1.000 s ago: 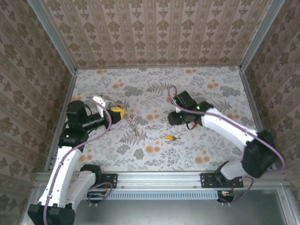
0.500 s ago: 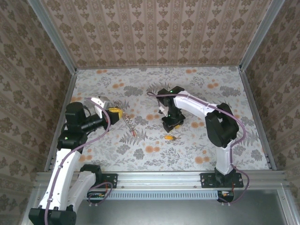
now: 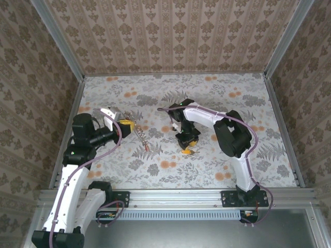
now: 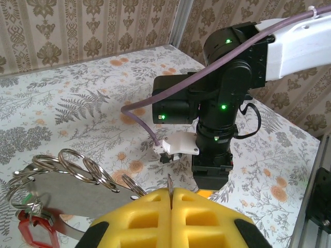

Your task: Put the keys on the keyring

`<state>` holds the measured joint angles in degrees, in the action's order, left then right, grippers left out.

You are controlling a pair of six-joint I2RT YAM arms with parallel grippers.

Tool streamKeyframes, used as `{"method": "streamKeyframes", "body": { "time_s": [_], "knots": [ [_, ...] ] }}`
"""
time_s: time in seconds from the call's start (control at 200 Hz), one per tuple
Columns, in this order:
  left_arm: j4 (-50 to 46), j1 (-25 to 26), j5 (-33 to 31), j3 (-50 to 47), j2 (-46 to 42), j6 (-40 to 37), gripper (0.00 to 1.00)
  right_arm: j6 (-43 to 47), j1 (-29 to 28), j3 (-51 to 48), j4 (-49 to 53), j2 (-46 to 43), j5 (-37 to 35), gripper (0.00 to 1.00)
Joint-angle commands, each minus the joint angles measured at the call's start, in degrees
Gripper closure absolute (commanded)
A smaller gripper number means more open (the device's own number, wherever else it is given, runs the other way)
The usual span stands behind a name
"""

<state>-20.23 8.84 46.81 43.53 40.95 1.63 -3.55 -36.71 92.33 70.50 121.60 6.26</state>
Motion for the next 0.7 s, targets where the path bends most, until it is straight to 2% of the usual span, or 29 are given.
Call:
{"method": "streamKeyframes", "body": {
  "time_s": [0.0,0.14,0.435,0.695],
  "knots": [
    [0.9,-0.6,0.6,1.9,-1.1,-1.3,1.00,1.3,-0.2,1.6,1.3,2.0,-1.1,0.65],
    [1.0,-0.7,0.7,1.9,-1.2,-1.3,1.00,1.9,-0.2,1.8,1.9,2.6,-1.8,0.67],
    [1.1,-0.7,0.8,1.9,-1.4,-1.4,1.00,2.5,-0.1,1.7,2.0,3.6,-1.7,0.77],
    [1.1,-0.8,1.0,1.9,-1.5,-1.4,1.00,2.8,0.0,1.5,2.5,3.4,-2.0,0.80]
  ]
}}
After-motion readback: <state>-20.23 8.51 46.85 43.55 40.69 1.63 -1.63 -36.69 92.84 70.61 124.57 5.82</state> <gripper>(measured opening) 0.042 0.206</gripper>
